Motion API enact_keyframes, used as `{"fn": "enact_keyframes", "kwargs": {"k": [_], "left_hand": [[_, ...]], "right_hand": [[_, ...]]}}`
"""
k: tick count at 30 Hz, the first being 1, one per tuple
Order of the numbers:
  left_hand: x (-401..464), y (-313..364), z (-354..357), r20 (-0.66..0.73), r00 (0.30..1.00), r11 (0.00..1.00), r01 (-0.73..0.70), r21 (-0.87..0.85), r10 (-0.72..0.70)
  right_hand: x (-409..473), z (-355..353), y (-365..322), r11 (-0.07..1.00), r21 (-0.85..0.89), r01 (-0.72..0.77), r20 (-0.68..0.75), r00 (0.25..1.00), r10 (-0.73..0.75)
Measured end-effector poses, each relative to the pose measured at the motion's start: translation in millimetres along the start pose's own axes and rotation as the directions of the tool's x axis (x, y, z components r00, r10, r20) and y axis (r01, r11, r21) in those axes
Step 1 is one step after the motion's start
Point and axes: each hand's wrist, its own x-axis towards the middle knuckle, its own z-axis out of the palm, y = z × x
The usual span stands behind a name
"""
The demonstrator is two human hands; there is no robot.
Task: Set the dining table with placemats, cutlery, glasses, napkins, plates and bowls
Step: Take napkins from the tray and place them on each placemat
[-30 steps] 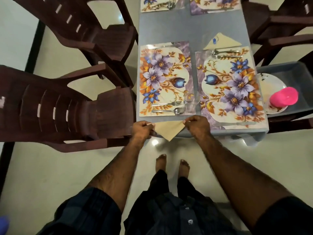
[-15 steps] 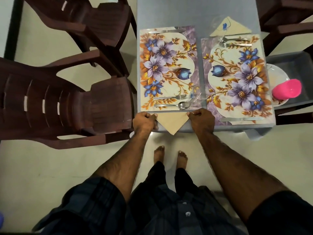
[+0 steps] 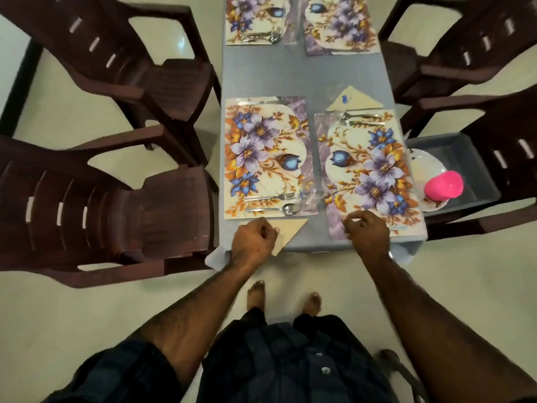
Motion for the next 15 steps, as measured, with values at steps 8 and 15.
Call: {"fn": "enact_keyframes", "kwargs": {"k": [8, 15], "left_hand": [[9.3, 163.5, 125.7, 0.24, 0.911, 0.94, -0.341, -0.014, 0.334], [16.2, 301.0, 278.4, 0.313, 0.854, 0.892, -0.45, 0.044, 0.415]], "right_hand": [[53.8, -160.6, 82.0, 0.971, 0.186, -0.148, -0.044, 0.986, 0.158], [126.6, -291.1, 179.0, 0.978, 0.138, -0.155, -0.014, 0.987, 0.158]]}}
